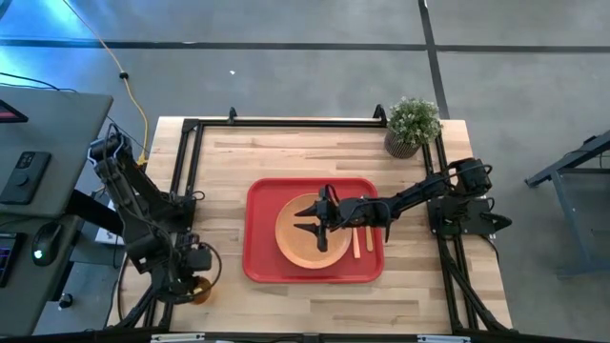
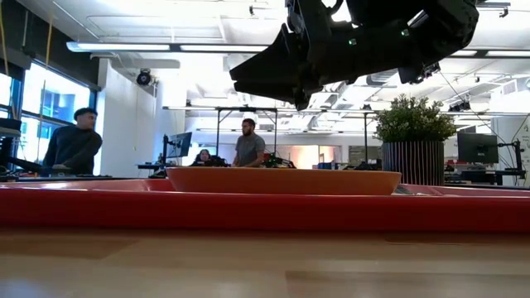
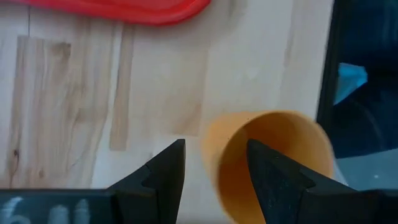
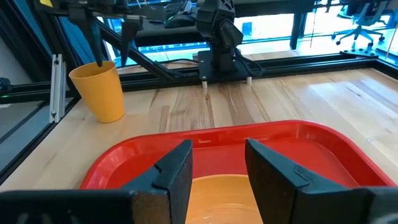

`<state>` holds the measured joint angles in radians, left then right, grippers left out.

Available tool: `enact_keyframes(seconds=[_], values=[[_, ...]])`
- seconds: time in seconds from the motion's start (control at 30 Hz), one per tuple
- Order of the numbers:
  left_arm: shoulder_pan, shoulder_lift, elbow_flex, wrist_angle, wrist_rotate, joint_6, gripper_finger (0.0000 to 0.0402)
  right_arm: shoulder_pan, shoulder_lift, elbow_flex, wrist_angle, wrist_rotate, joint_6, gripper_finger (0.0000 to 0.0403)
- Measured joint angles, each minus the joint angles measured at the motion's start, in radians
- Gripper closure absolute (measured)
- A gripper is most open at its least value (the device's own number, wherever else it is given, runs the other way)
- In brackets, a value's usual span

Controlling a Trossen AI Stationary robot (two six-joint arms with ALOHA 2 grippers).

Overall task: Pick and place plate/cup/fork/spoon on tray
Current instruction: Put the orange cup on the red serving tray to the top left of the orange plate

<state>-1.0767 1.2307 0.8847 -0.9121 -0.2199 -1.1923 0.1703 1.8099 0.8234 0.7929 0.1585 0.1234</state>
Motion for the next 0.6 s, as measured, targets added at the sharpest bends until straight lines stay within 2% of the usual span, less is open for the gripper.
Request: enact_keyframes(seconds=[0.27, 0.37, 0.47, 0.6], values=[[0.0, 0.005, -0.063, 0.119, 0.051, 0.042, 0.0242, 0.0, 0.0, 0.0, -0.001, 0.0, 0.0, 0.0265], [0.0, 0.017, -0.077, 0.122, 0.06, 0.043, 0.0256, 0.0, 0.0, 0.0, -0.001, 0.0, 0.0, 0.0265], [0.0, 0.033, -0.089, 0.122, 0.095, 0.043, 0.0291, 0.0, 0.0, 0.0, -0.001, 0.0, 0.0, 0.0265], [0.008, 0.05, -0.09, 0.125, 0.116, 0.06, 0.0372, 0.0, 0.0, 0.0, -0.002, 0.0, -0.009, 0.0265]])
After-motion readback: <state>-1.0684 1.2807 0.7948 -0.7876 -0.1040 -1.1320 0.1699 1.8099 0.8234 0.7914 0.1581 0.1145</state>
